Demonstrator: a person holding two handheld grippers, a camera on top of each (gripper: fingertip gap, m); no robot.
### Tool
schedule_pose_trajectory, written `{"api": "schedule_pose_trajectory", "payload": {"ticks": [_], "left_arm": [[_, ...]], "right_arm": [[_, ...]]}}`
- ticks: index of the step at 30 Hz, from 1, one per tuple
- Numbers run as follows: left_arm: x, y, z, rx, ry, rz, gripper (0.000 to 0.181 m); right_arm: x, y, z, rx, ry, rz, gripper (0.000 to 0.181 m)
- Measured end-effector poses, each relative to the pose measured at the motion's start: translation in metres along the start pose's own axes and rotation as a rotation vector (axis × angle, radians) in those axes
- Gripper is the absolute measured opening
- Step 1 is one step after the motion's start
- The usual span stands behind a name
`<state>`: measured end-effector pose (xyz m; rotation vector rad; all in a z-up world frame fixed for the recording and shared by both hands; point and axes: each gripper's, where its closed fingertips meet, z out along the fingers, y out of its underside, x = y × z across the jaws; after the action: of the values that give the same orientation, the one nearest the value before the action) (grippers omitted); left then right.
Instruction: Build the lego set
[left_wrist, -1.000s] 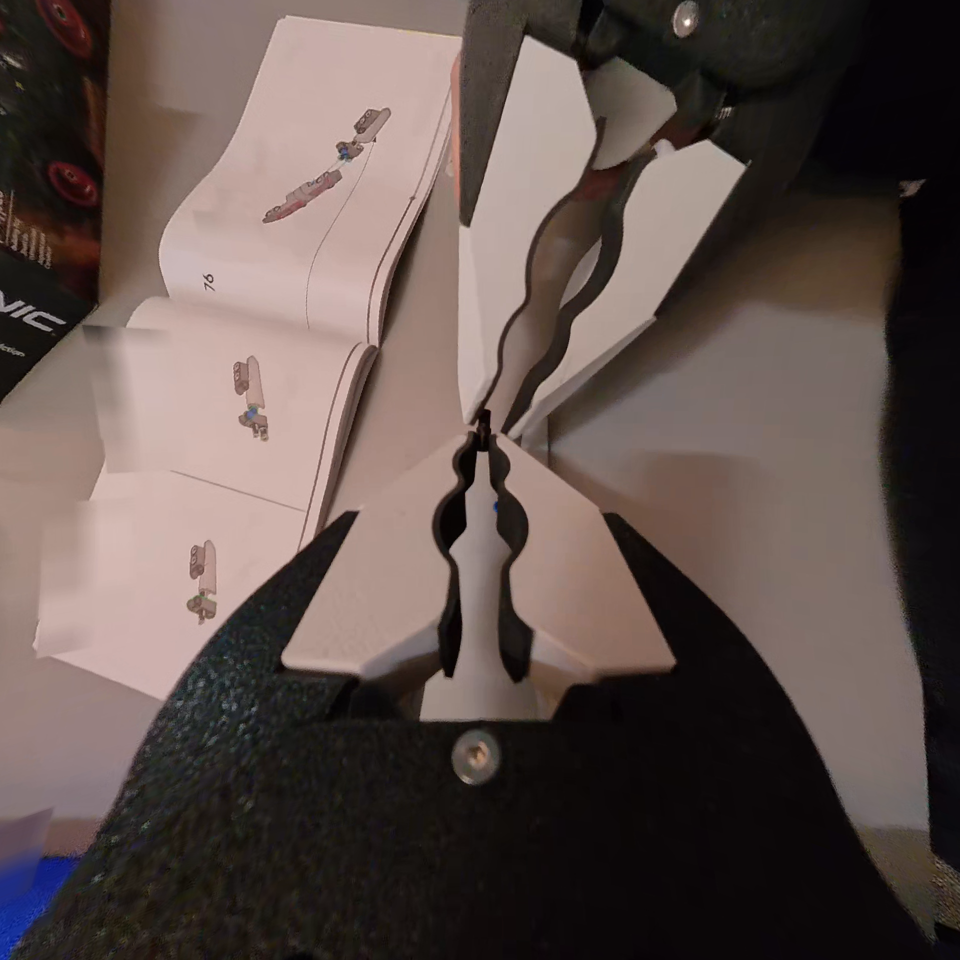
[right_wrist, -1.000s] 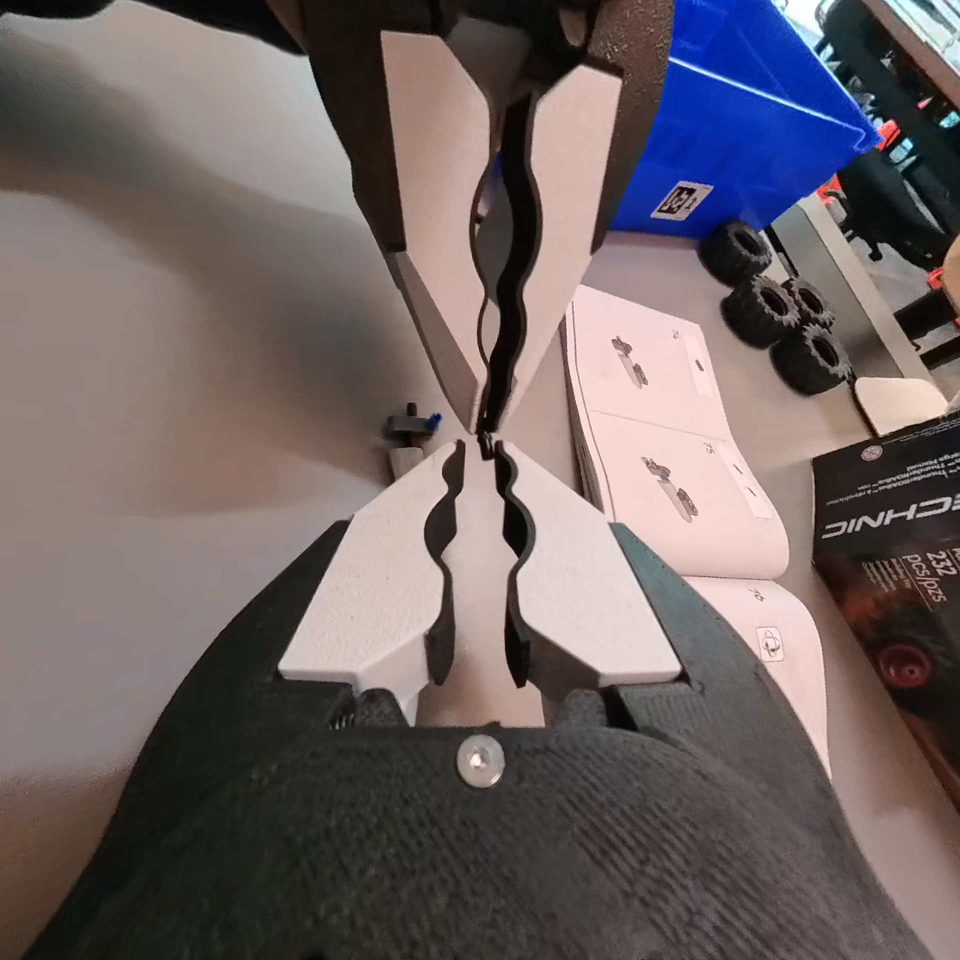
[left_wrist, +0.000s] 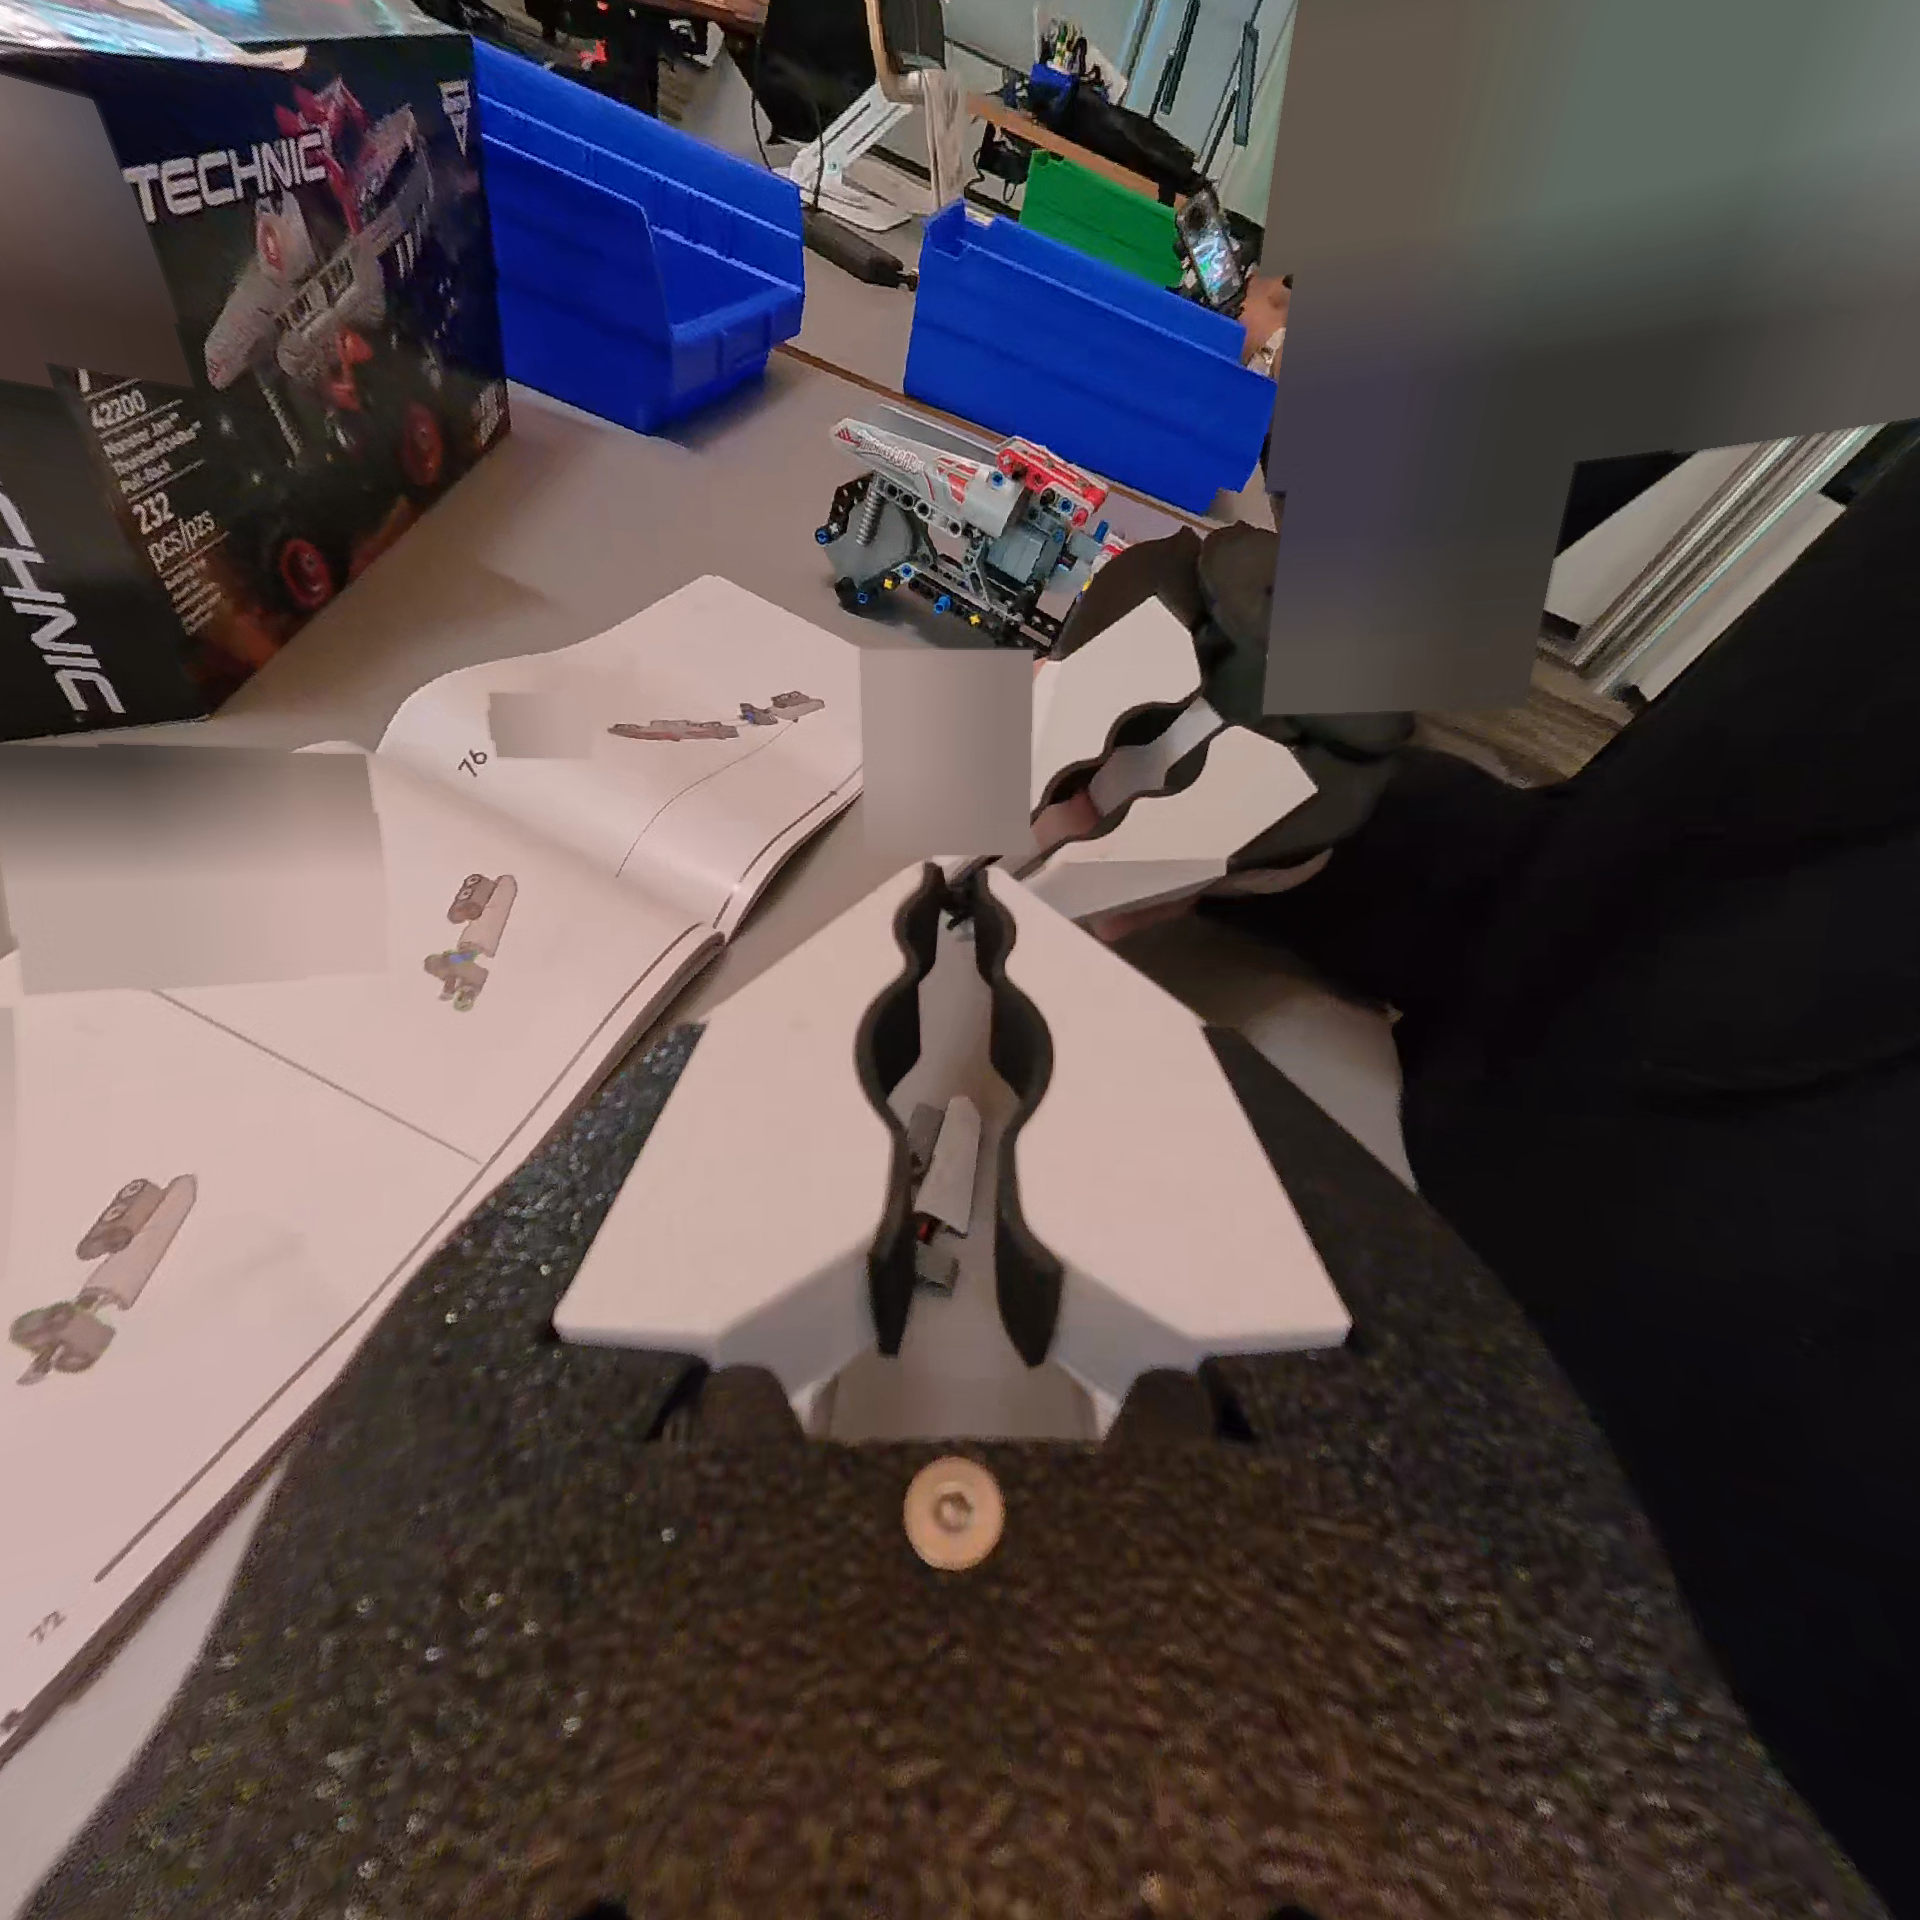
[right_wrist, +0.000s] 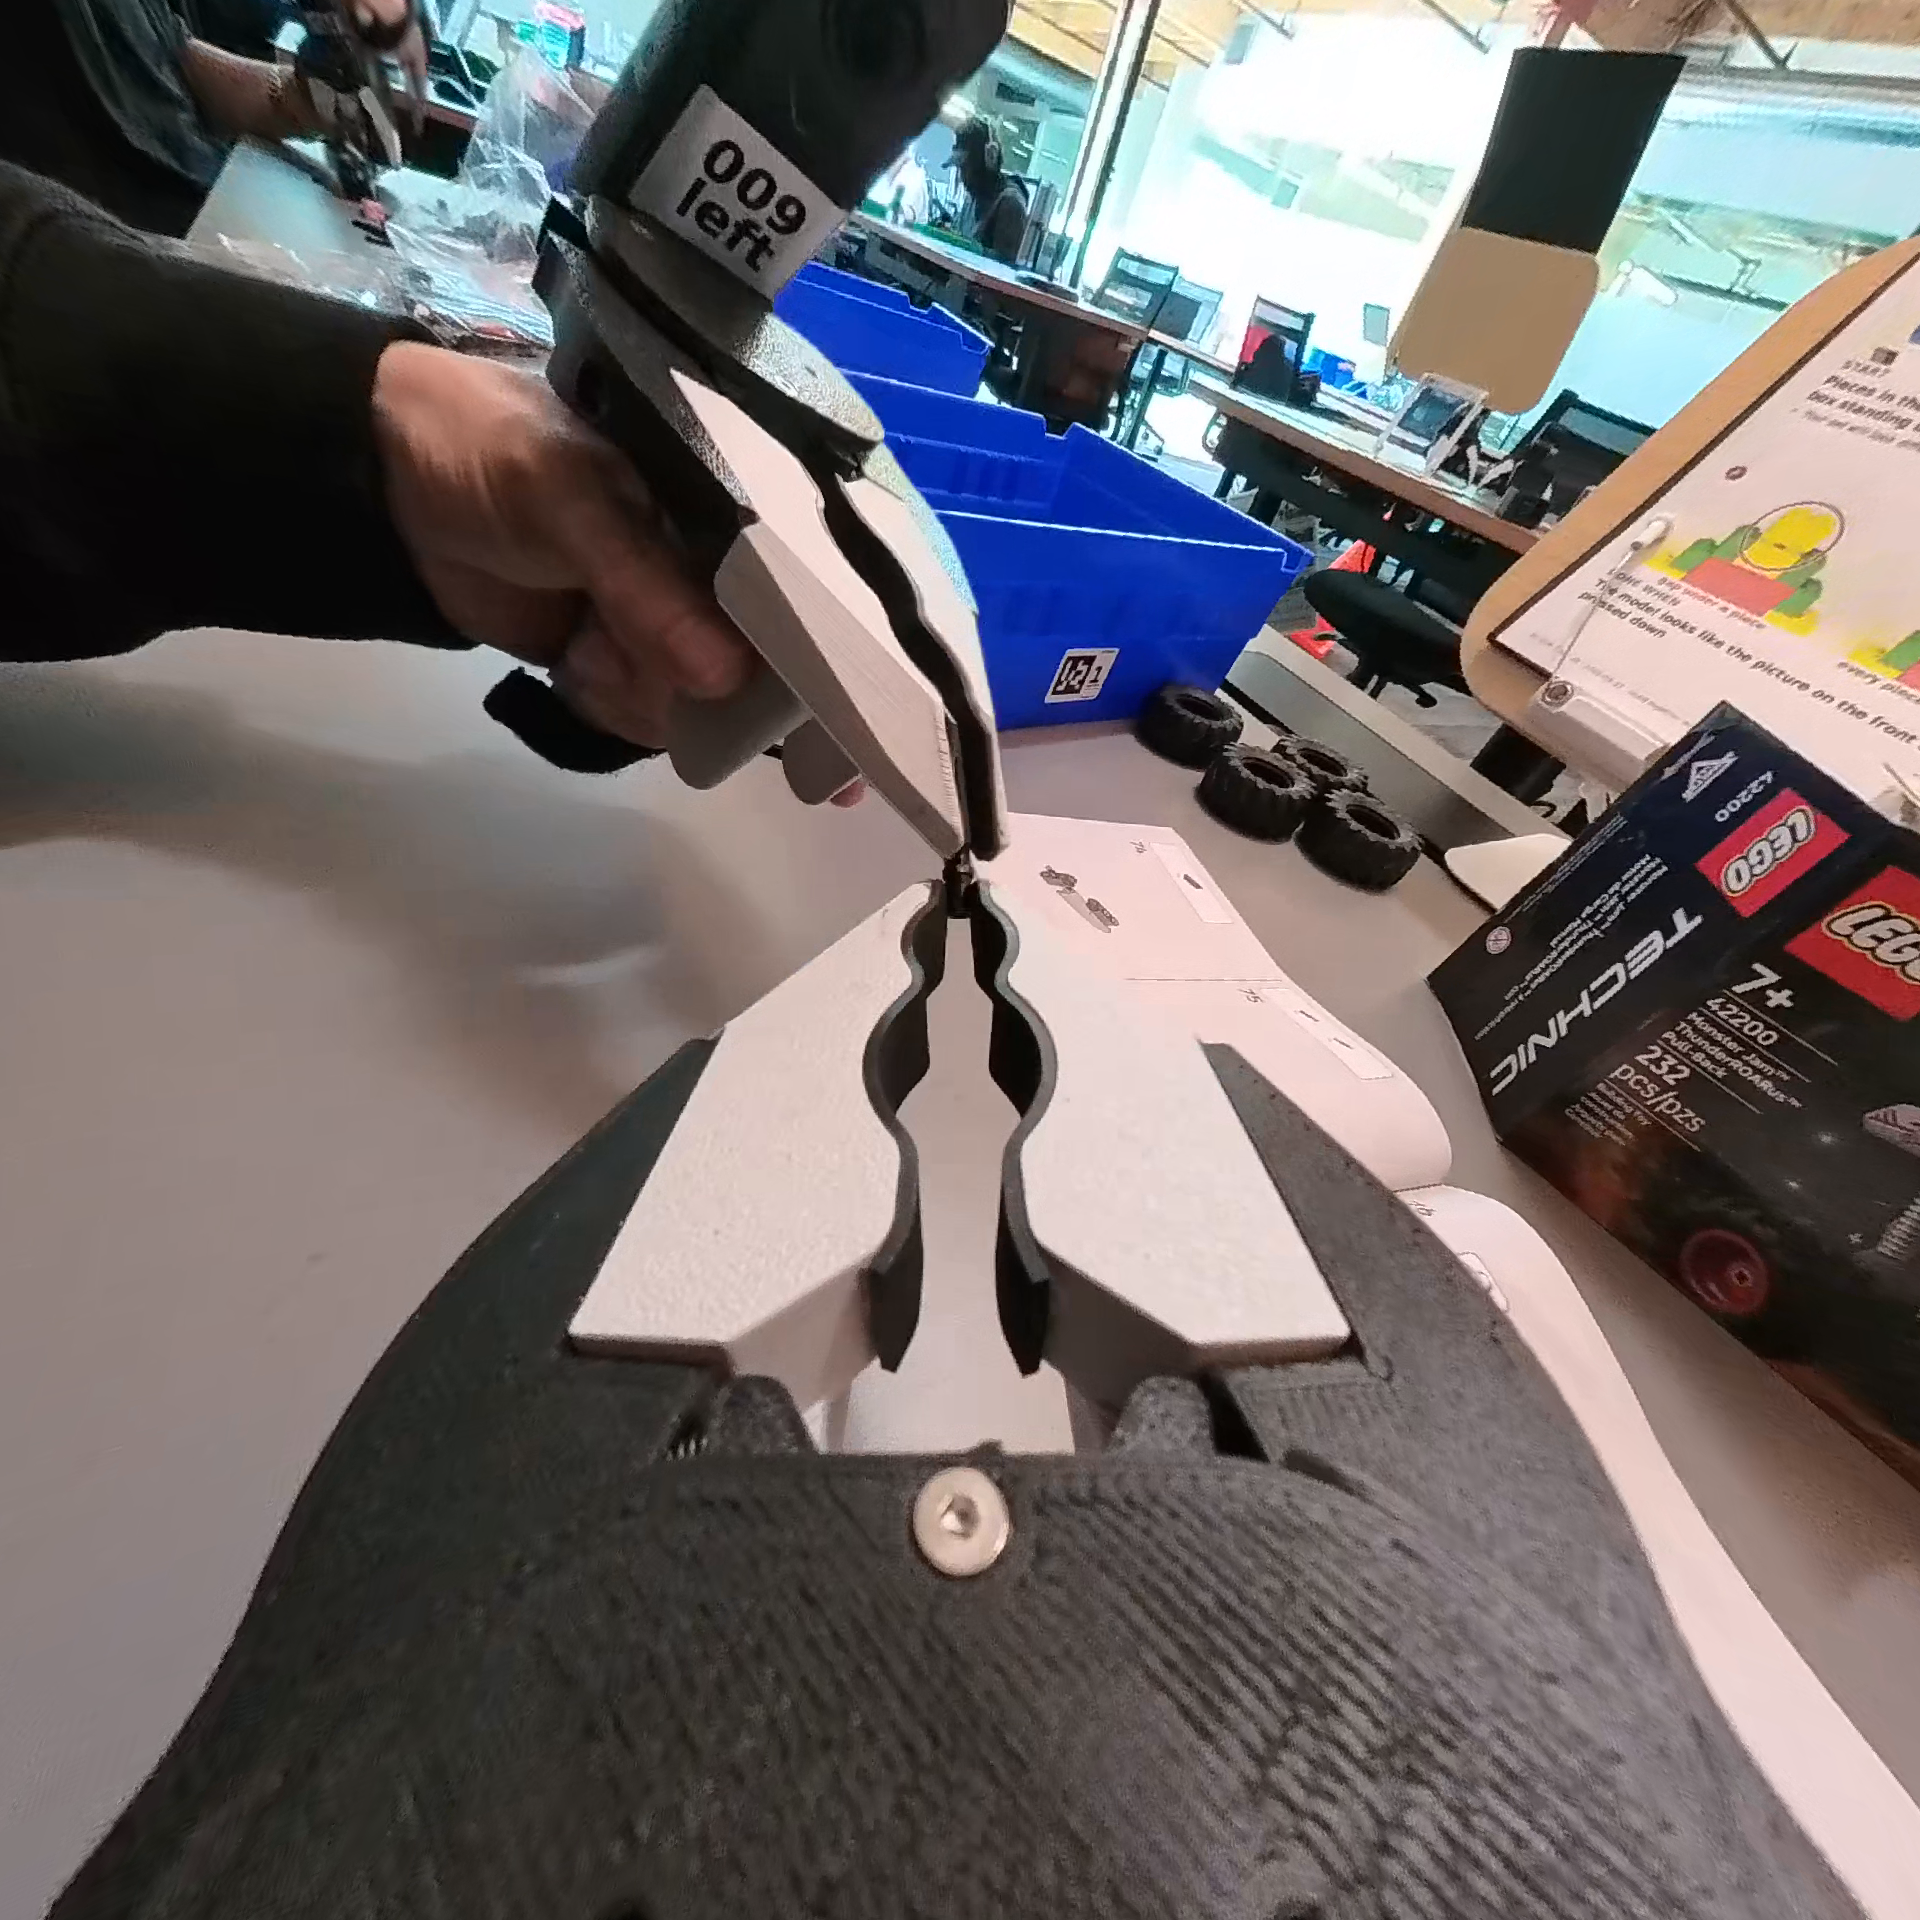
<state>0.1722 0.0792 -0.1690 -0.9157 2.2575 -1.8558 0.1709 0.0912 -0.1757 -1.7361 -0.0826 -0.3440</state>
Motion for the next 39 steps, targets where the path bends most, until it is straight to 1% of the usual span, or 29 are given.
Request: {"api": "schedule_pose_trajectory", "payload": {"ticks": [5,7,11,14,16,17,19,22,27,31,39], "left_arm": [[-0.003,0.002,-0.002,-0.030,-0.029,0.012,0.009],[-0.002,0.005,-0.002,-0.047,-0.030,0.027,0.000],[0.000,0.006,-0.001,-0.051,-0.027,0.037,0.000],[0.001,0.004,-0.001,-0.039,-0.016,0.033,0.001],[0.000,0.004,-0.001,-0.037,-0.016,0.028,0.009],[0.002,0.003,-0.001,-0.031,-0.003,0.026,0.009],[0.003,0.004,-0.001,-0.037,-0.004,0.029,0.003],[0.003,0.006,-0.001,-0.053,-0.014,0.054,0.002],[0.002,0.005,-0.001,-0.058,-0.033,0.091,0.001],[0.002,0.009,0.000,-0.077,-0.047,0.116,0.001],[0.000,0.016,0.000,-0.141,-0.074,0.119,0.002]], "right_arm": [[0.003,-0.002,-0.001,0.014,0.015,0.004,0.002],[0.002,-0.002,-0.001,0.018,0.003,0.015,0.002],[0.001,-0.001,-0.001,0.015,-0.001,0.010,0.002],[0.001,-0.003,-0.002,0.031,-0.004,0.018,0.002],[0.000,-0.002,-0.001,0.026,-0.004,0.010,0.002],[0.000,-0.002,-0.001,0.021,-0.005,0.004,0.003],[-0.001,-0.002,-0.001,0.018,-0.001,-0.012,0.002],[-0.002,0.000,0.000,0.000,0.001,-0.032,0.003],[-0.002,0.001,0.001,0.015,-0.009,-0.003,0.002],[-0.005,0.005,0.002,-0.004,-0.034,0.012,0.002],[-0.007,0.011,0.003,-0.070,-0.035,-0.061,0.002]]}}
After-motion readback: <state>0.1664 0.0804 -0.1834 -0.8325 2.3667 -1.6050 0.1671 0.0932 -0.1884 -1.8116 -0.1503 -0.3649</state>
